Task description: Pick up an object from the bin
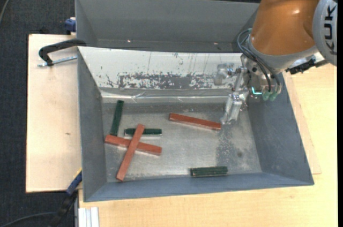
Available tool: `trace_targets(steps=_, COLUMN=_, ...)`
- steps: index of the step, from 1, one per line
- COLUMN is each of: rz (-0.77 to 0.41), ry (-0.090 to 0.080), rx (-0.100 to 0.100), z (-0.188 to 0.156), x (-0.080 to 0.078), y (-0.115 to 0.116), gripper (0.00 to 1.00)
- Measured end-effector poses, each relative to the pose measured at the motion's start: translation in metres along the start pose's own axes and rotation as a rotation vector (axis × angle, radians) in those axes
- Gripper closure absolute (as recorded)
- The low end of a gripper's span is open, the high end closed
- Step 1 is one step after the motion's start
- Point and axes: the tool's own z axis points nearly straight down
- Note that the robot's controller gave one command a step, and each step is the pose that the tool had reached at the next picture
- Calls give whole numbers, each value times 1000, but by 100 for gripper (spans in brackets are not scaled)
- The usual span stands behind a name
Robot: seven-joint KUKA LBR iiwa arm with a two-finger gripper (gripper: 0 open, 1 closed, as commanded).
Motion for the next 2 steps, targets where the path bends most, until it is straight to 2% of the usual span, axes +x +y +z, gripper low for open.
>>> trace_targets(steps=1, rz=29, ry=3, rx=-1, z=156, x=18, y=46, gripper=0)
trace_targets(steps=2, rz=83, ry=-12, rx=0, z=168, x=-25, y=23, gripper=0)
